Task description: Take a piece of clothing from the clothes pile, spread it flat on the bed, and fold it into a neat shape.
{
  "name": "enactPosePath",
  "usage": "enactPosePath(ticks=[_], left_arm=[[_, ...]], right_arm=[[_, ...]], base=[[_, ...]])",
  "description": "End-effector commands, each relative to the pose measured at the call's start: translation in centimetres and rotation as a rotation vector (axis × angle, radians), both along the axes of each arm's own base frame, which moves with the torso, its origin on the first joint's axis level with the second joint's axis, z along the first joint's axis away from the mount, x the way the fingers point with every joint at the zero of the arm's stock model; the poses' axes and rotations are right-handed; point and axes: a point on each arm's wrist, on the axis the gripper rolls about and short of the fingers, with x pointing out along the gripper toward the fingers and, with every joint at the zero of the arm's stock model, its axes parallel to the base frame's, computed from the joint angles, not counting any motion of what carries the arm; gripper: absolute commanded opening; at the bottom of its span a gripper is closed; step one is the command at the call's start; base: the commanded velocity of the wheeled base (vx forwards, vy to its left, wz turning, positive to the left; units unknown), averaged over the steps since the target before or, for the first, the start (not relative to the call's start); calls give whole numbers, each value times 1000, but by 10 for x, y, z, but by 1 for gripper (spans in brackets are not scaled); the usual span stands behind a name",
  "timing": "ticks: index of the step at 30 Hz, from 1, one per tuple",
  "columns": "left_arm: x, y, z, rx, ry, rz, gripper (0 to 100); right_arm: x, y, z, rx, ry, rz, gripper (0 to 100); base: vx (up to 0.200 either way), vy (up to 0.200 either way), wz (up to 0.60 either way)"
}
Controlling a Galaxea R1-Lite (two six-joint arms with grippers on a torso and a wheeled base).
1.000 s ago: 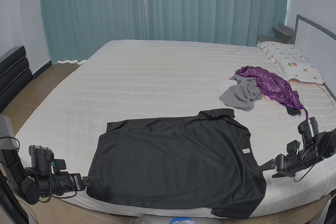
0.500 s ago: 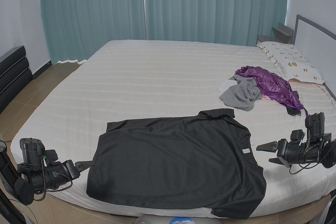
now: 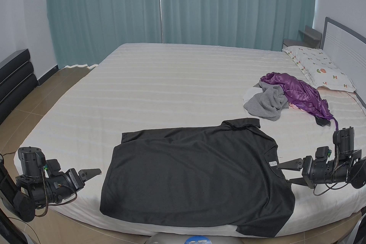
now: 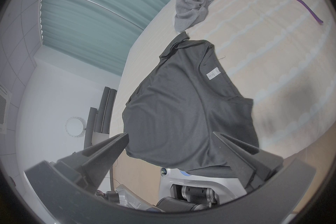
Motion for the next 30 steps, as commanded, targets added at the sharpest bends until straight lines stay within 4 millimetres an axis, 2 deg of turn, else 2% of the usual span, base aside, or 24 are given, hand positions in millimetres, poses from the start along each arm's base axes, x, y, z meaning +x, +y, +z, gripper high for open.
enactPosePath(ticks=[1, 7, 16, 19, 20, 26, 30], left_arm=[[4, 0, -3, 0, 14, 2, 100], [4, 0, -3, -20, 23, 17, 100], [16, 0, 4, -60, -13, 37, 100], [19, 0, 5, -60, -18, 35, 100], [26, -1, 5, -59, -29, 34, 100], [44, -1, 7, -59, -51, 30, 100], [70, -4, 5, -57, -66, 26, 100]], right_arm=[[-2, 0, 1, 1, -7, -1, 100], [-3, 0, 1, 1, -2, -1, 100], [-3, 0, 0, 2, 4, -1, 100], [-3, 0, -1, 2, 7, -1, 100], [-3, 0, -2, 2, 11, -1, 100], [-2, 0, -4, 2, 20, -1, 100], [-1, 0, -6, 1, 30, -1, 100]], base=[[0, 0, 0], [0, 0, 0], [200, 0, 0], [0, 0, 0], [0, 0, 0], [0, 0, 0], [0, 0, 0]])
